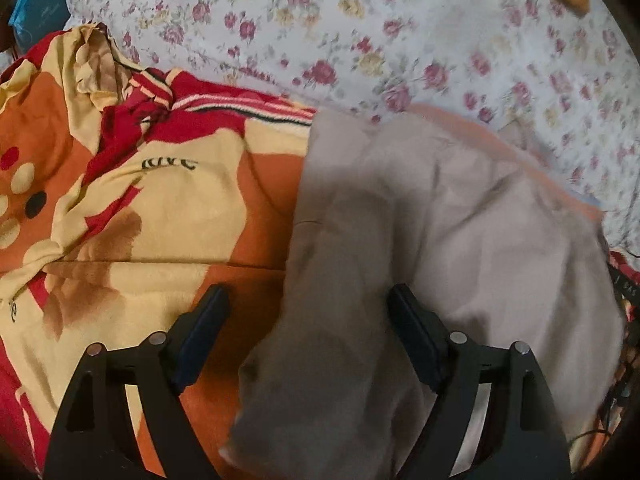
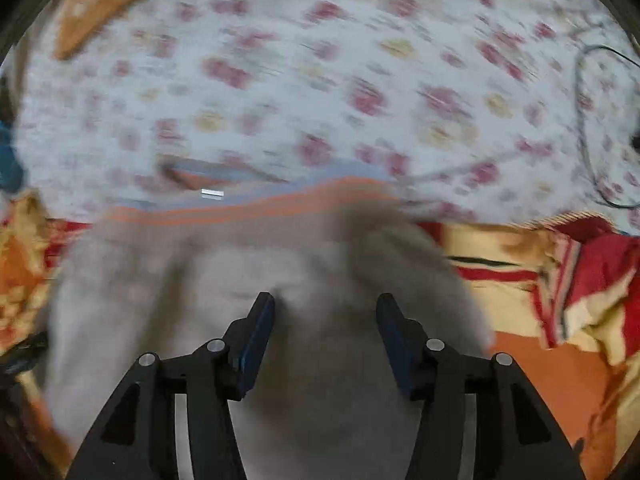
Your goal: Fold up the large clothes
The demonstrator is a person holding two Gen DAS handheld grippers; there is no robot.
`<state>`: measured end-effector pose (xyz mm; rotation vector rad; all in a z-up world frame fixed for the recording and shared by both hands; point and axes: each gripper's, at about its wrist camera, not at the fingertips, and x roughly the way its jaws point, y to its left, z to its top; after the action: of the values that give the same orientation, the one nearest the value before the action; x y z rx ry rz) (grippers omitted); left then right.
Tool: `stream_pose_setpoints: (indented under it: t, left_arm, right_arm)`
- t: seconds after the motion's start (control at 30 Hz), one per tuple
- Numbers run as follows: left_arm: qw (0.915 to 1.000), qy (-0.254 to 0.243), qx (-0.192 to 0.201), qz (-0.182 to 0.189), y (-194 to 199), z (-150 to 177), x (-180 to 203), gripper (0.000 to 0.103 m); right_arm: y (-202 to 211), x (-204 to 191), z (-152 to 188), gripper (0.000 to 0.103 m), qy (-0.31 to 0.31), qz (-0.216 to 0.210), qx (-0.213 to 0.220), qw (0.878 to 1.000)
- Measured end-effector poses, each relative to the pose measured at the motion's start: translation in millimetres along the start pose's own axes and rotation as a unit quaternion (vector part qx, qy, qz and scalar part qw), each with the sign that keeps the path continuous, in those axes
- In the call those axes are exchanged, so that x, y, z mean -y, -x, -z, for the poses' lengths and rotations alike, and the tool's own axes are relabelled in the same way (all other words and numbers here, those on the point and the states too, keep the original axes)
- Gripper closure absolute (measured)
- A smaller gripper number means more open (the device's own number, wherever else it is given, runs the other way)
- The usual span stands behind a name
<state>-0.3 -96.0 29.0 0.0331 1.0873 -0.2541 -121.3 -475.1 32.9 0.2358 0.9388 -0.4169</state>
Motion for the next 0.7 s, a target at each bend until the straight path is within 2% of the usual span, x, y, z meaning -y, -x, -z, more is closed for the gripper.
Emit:
stream_pose_setpoints:
  t: [0.03,0.1,0.2,0.33,0.4,0.53,0.6,0.7]
  left_arm:
    - [1.0,0.0,0.002,-0.003,-1.9,-0.1,0.0,0.012]
    - [0.9998,-0.007,0.011,-0.015,-3.8,-0.7,2.0,0.011]
    - [0.9995,-0.014,0.014,-0.025,0.2,-0.5,2.9,0.011]
    - [0.9993,-0.009,0.027,-0.025,12.3,-2.3,0.7,0.011]
    - [0.9992,-0.007,0.034,-0.019,19.0,-2.9,-0.1,0.011]
    - [0.9987,-0.01,0.048,-0.014,29.6,-1.9,1.3,0.011]
    - [0.9983,-0.013,0.056,-0.015,34.5,-0.4,1.8,0.011]
    - [0.9979,-0.018,0.06,-0.017,36.5,0.1,3.0,0.011]
  right_arm:
    - [-7.6,6.0,2.9,0.05,-0.006,0.005,0.0,1.0]
    - [-17.6,9.9,5.8,0.049,-0.018,0.019,0.019,0.999]
    - [-10.0,6.9,4.6,0.046,-0.007,0.032,0.016,0.999]
    - [27.7,15.0,14.4,0.045,-0.011,0.003,0.015,1.0]
    - [51.3,22.9,24.0,0.039,-0.017,-0.016,0.025,0.999]
    - [85.9,24.6,42.9,0.034,-0.021,-0.022,0.045,0.999]
    - [89.5,27.1,55.7,0.034,-0.023,-0.022,0.043,0.999]
    - [71.0,35.9,77.0,0.034,-0.015,0.007,0.018,1.0]
